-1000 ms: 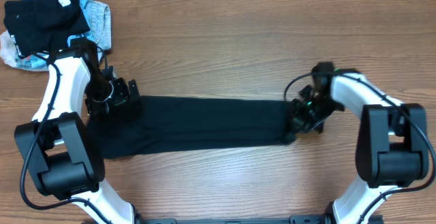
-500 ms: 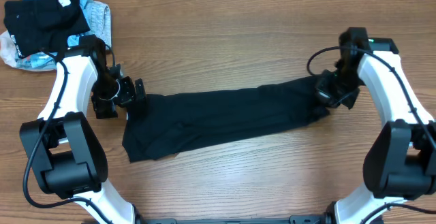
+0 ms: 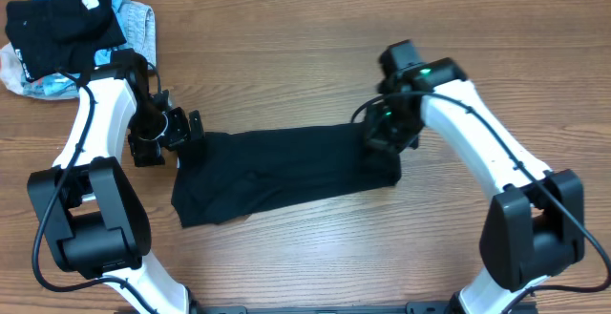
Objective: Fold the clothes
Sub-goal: 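Fold the right end leftward over the strip with the right gripper, then release the fold and retract the right arm to the far right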
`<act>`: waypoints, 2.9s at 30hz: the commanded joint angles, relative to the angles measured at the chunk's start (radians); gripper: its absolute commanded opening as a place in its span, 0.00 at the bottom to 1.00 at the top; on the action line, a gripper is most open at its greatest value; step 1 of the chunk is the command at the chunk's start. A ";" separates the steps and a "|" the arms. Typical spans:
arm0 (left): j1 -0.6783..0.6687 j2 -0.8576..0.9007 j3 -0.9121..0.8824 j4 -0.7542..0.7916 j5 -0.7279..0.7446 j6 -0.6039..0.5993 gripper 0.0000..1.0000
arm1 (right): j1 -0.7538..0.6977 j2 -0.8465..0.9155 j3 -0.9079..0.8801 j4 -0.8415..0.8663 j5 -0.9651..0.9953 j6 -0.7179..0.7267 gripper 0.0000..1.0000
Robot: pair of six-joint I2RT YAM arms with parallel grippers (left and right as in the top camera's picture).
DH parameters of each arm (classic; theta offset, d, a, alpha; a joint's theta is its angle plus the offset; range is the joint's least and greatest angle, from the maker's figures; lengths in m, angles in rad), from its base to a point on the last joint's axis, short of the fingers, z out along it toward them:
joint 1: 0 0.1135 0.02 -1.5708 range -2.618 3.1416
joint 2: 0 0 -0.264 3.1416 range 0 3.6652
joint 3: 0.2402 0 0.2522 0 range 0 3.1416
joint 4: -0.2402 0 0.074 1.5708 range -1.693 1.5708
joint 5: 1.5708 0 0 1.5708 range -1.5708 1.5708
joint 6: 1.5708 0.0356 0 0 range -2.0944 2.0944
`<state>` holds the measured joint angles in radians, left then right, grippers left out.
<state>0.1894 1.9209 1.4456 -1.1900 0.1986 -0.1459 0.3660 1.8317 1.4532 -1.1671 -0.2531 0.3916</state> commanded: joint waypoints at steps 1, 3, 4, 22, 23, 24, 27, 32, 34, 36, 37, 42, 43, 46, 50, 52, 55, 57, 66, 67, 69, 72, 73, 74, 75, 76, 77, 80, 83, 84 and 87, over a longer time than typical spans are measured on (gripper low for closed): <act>-0.008 0.003 0.009 -0.003 0.012 0.016 1.00 | 0.060 -0.019 0.004 0.019 -0.067 -0.001 0.04; -0.008 0.003 0.009 -0.002 0.012 0.016 1.00 | 0.105 -0.019 -0.018 0.053 -0.084 -0.001 0.04; -0.008 0.003 0.009 -0.002 0.012 0.015 1.00 | 0.124 -0.019 -0.029 0.074 -0.088 0.000 0.04; -0.008 0.003 0.009 -0.010 0.011 0.016 1.00 | 0.285 -0.016 -0.074 0.220 -0.108 0.054 0.94; -0.008 0.003 0.009 -0.010 0.011 0.016 1.00 | 0.285 -0.016 -0.074 0.221 -0.108 0.054 0.98; -0.008 0.003 0.009 -0.010 0.011 0.016 1.00 | 0.283 -0.016 -0.073 0.224 -0.108 0.054 1.00; -0.008 0.003 0.009 -0.011 0.011 0.016 1.00 | 0.259 -0.017 -0.060 0.220 -0.108 0.047 1.00; -0.008 0.003 0.009 -0.012 0.011 0.016 1.00 | 0.181 -0.017 -0.031 0.196 -0.108 0.047 0.93; -0.008 0.003 0.009 -0.012 0.011 0.016 1.00 | 0.149 -0.016 -0.031 0.192 -0.108 0.047 0.79; -0.008 0.003 0.009 -0.012 0.008 0.016 1.00 | 0.132 -0.016 -0.033 0.193 -0.108 0.047 0.60; -0.008 0.003 0.009 -0.010 0.008 0.016 1.00 | 0.128 -0.016 -0.033 0.194 -0.107 0.047 0.41; -0.008 0.003 0.009 -0.008 0.008 0.016 1.00 | 0.151 0.008 -0.034 0.200 -0.108 0.025 0.04; -0.008 0.003 0.009 -0.009 0.008 0.016 1.00 | 0.162 0.016 -0.035 0.203 -0.108 0.029 0.04; -0.008 0.003 0.009 -0.011 0.008 0.016 1.00 | 0.204 0.056 -0.044 0.230 -0.108 0.060 0.04; -0.008 0.003 0.009 -0.016 0.008 0.018 1.00 | 0.264 0.129 -0.045 0.237 -0.125 0.138 0.04; -0.008 0.003 0.009 -0.017 0.008 0.019 1.00 | 0.293 0.167 -0.045 0.243 -0.163 0.137 0.04; -0.008 0.003 0.009 -0.016 0.008 0.019 1.00 | 0.323 0.219 -0.045 0.259 -0.209 0.140 0.04; -0.008 0.003 0.009 -0.017 0.008 0.019 1.00 | 0.324 0.225 -0.045 0.261 -0.216 0.140 0.04; -0.008 0.003 0.009 -0.019 0.001 0.019 1.00 | 0.241 0.137 0.139 0.100 -0.028 0.111 0.06; -0.008 0.003 0.009 -0.019 0.001 0.019 1.00 | 0.226 0.130 0.167 0.093 -0.028 0.093 0.12; -0.008 0.003 0.009 -0.017 0.002 0.019 1.00 | 0.201 0.126 0.213 0.097 -0.037 0.087 0.20; -0.008 0.003 0.009 -0.018 0.002 0.019 1.00 | 0.188 0.127 0.217 0.144 -0.056 0.087 0.34; -0.008 0.003 0.009 -0.018 0.002 0.020 1.00 | 0.188 0.129 0.211 0.155 -0.059 0.088 0.36; -0.008 0.003 0.009 -0.019 0.002 0.019 1.00 | 0.188 0.134 0.203 0.168 -0.064 0.090 0.36; -0.008 0.003 0.009 -0.018 0.002 0.020 1.00 | 0.194 0.140 0.196 0.178 -0.068 0.104 0.36; -0.008 0.003 0.009 -0.018 0.002 0.019 1.00 | 0.203 0.151 0.189 0.188 -0.075 0.111 0.36; -0.008 0.003 0.009 -0.017 0.002 0.019 1.00 | 0.213 0.165 0.188 0.197 -0.081 0.111 0.36; -0.008 0.003 0.009 -0.017 0.002 0.019 1.00 | 0.252 0.222 0.187 0.225 -0.081 0.128 0.35; -0.008 0.003 0.009 -0.018 0.001 0.019 1.00 | 0.286 0.280 0.188 0.247 -0.081 0.134 0.17; -0.008 0.003 0.009 -0.020 0.001 0.020 1.00 | 0.294 0.297 0.188 0.251 -0.081 0.135 0.11; -0.008 0.003 0.009 -0.023 0.002 0.020 1.00 | 0.307 0.325 0.188 0.267 -0.080 0.141 0.04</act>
<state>0.1894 1.9209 1.4460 -1.2087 0.1982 -0.1459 0.6678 2.1365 1.6459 -0.9100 -0.3332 0.5205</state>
